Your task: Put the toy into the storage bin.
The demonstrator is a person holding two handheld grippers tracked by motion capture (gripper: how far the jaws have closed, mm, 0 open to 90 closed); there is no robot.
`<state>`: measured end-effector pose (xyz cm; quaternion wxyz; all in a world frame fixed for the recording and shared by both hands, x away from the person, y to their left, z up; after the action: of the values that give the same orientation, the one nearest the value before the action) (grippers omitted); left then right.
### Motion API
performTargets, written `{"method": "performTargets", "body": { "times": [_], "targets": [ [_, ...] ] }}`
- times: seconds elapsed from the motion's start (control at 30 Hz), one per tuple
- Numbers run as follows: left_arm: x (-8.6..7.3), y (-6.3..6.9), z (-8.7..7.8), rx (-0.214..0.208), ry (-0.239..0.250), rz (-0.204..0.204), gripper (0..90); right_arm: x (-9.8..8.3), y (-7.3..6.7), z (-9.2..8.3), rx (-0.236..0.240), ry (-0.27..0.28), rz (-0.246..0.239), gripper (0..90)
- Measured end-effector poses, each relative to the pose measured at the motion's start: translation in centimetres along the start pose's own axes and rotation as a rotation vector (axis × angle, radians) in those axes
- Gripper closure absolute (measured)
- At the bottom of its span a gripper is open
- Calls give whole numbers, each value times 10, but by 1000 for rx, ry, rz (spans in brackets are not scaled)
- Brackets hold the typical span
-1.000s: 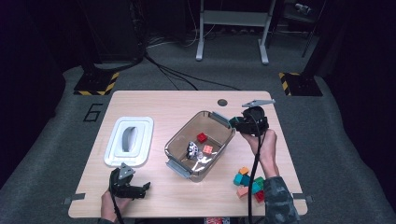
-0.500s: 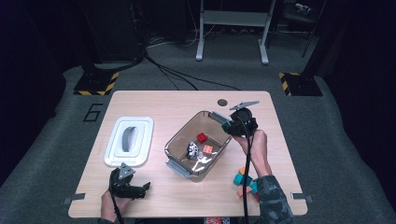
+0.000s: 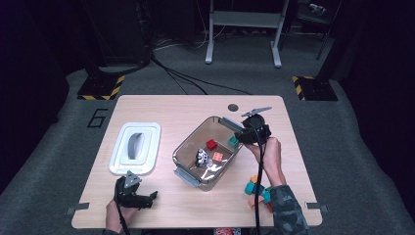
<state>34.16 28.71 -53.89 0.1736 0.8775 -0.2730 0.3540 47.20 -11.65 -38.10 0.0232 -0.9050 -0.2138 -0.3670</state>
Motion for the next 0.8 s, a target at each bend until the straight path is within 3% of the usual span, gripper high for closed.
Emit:
{"method": "performTargets", "body": {
  "times": [0.13, 0.3, 0.43, 0.63, 0.8],
  "targets": [
    [0, 0, 0, 0, 0, 0, 5, -1, 2, -3, 6, 9, 14, 537],
    [0, 0, 0, 0, 0, 0, 5, -9, 10, -13, 14, 29, 37, 344],
    [0, 0, 0, 0, 0, 0, 5, -15, 15, -18, 20, 35, 39, 275],
    [0, 0, 0, 1, 0, -1, 5, -37, 27, -27, 14, 28, 51, 147],
    [0, 0, 0, 1, 0, -1, 5, -62, 36, -28, 14, 3, 58, 100]
  ]
}}
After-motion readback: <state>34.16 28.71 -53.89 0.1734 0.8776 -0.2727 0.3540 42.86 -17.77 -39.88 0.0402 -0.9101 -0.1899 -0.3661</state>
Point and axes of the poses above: each handheld gripper's, and its own axes: z roughly forward along the jaws, x roughly out of its top, y roughly to its right, the point moved 1 cm from there along z, roughly forward along the jaws, and after that the axes turned 10 degrees about -x, right-handed, at the moved point
